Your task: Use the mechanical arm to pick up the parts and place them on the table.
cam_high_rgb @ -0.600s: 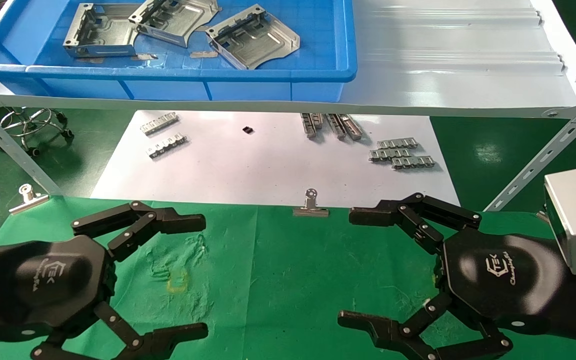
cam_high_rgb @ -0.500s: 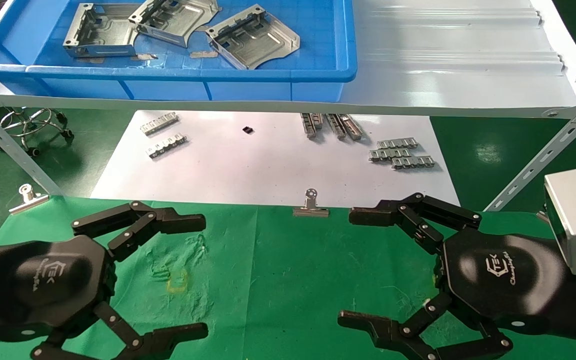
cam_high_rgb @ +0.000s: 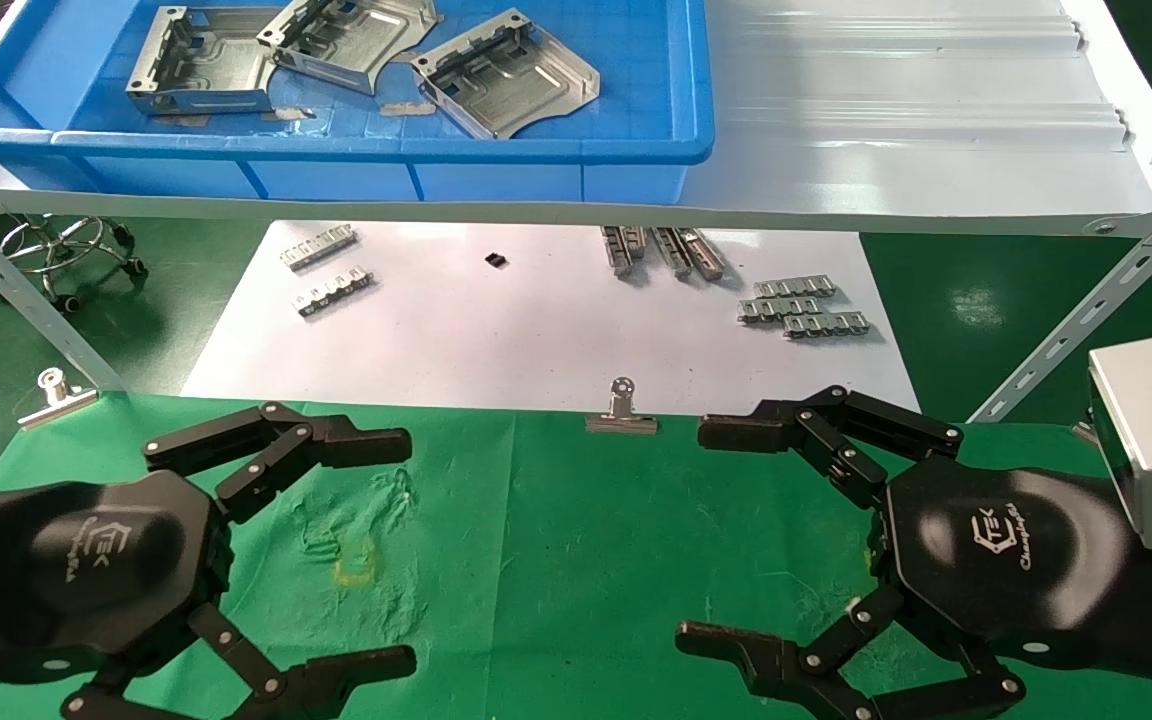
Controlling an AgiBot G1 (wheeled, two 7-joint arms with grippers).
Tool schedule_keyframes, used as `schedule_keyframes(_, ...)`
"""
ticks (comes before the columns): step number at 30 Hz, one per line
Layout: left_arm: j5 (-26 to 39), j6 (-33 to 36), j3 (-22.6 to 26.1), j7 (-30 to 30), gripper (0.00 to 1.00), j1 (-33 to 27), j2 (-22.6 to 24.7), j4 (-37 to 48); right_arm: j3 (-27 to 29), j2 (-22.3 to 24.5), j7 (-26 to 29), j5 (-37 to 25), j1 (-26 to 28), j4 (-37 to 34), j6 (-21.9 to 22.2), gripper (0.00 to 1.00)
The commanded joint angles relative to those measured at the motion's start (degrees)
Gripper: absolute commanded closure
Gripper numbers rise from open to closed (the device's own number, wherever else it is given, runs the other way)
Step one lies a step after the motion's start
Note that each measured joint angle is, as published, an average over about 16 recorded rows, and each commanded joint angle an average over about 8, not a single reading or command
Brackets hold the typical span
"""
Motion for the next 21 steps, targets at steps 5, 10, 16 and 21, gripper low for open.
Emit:
schedule_keyframes(5, 0.0, 0.0, 0.0, 0.0, 0.0, 0.0, 0.0, 0.0, 0.0, 0.0, 0.0, 0.0, 0.0, 0.0, 0.0, 0.76)
schedule_keyframes(10, 0.0, -0.01, 0.0, -0.01, 0.0, 0.01, 0.0, 0.0, 0.0, 0.0, 0.0, 0.0, 0.0, 0.0, 0.0, 1.0)
schedule_keyframes(16, 0.95, -1.84, 0.13, 0.29, 0.0, -0.57, 1.07, 1.23, 0.0, 0.0, 0.0, 0.0, 0.0, 0.0, 0.0, 1.0)
schedule_keyframes(21, 3.08, -5.19, 0.59, 0.8, 0.0, -3.52, 3.88, 4.21, 0.0, 0.0, 0.0, 0.0, 0.0, 0.0, 0.0, 1.0)
